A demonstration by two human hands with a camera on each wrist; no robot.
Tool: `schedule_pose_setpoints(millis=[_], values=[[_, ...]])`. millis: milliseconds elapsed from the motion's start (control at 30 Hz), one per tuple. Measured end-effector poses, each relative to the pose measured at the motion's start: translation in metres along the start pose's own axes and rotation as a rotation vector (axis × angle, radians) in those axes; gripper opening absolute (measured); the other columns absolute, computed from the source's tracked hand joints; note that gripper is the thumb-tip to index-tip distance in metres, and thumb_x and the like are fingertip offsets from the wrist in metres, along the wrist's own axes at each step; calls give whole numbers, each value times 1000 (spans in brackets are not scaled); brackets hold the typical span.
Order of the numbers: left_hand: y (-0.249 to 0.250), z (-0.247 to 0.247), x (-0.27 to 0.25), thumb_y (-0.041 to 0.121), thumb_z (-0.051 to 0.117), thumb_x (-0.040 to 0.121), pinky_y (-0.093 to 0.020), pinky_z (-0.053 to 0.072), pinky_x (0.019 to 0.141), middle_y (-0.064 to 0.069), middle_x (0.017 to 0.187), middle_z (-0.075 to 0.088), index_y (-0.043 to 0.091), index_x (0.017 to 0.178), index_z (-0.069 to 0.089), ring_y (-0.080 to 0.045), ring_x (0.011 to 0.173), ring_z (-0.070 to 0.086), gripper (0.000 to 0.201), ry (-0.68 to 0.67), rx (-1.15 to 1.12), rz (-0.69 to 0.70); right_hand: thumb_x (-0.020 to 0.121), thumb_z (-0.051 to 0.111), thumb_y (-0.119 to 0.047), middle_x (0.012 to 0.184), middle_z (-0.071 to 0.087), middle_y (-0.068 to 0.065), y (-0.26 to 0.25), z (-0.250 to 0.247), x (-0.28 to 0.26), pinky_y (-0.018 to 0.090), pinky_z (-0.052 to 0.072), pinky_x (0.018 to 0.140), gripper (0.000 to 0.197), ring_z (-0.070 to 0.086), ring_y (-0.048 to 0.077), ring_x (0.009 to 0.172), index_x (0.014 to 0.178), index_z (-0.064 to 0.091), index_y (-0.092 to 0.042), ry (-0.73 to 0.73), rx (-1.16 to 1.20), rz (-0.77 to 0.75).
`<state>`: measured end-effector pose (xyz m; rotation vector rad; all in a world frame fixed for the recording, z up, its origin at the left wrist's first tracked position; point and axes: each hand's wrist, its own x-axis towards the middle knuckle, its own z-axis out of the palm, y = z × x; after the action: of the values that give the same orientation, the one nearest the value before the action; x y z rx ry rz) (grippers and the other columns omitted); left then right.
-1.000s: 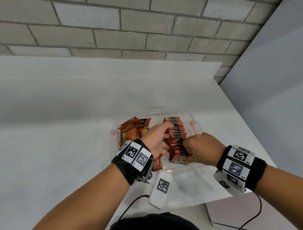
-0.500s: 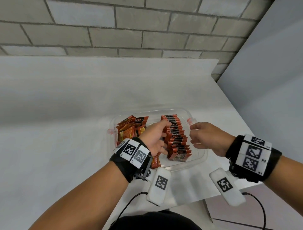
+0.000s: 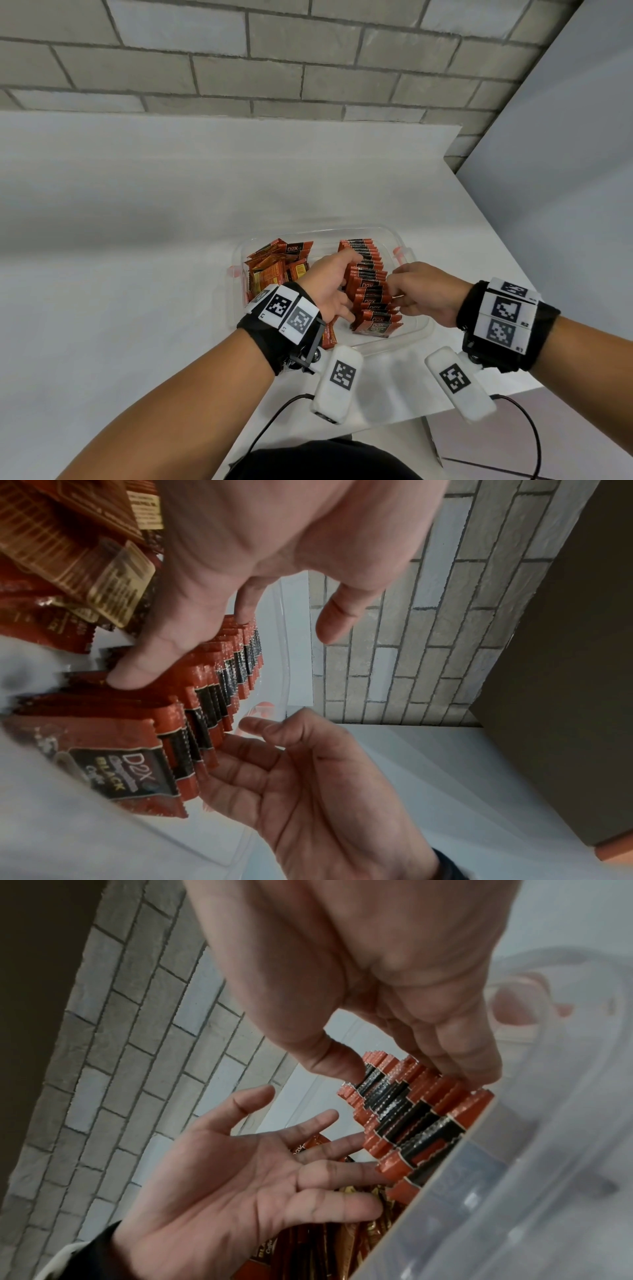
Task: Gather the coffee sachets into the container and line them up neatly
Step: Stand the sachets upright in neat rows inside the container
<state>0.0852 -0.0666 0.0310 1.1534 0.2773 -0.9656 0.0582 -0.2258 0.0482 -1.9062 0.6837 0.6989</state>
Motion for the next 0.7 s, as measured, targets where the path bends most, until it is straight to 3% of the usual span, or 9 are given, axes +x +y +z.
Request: schedule_pose_setpoints(millis=[133,267,367,433,533,700], values=[[0,1,2,28,49,95,-67,33,101,-21,120,52,12,116,51,-55,119,46,27,-4,-26,-23,82,49,-1,88,54,9,-1,2,0,28,45,70,15,52,22,80,93,56,-8,11,2,3],[0,1,5,27,48,96,-66,32,102,-14,99,53,17,98,52,-54,120,46,11,11,-55,-29,82,50,-1,86,55,9,-1,3,-1,27,45,69,13,53,22,79,91,55,-8,12,3,-3],[1,1,4,26,47,97,-66,33,101,-13,94,54,16,95,52,-53,119,46,11,14,-49,-27,83,51,-1,85,56,8,1,3,-1,26,45,67,13,54,20,77,93,55,-9,8,1,-4],[1,0,3,26,47,96,-67,31,102,-16,101,54,14,100,53,-54,120,45,14,4,-35,-24,84,51,-2,85,58,7,2,2,-1,26,46,67,14,55,20,77,96,55,-8,6,4,-5],[1,0,4,27,49,95,-68,29,103,-24,130,46,12,118,47,-56,122,42,27,-3,-26,-22,84,52,-2,88,58,8,2,1,-1,26,47,69,15,56,20,78,97,55,-8,8,6,-6],[1,1,2,29,49,96,-68,29,103,-26,137,42,12,130,43,-56,123,41,38,-10,-40,-25,84,51,-2,90,55,10,2,1,1,29,46,76,14,53,21,82,97,55,-8,-2,8,-15]])
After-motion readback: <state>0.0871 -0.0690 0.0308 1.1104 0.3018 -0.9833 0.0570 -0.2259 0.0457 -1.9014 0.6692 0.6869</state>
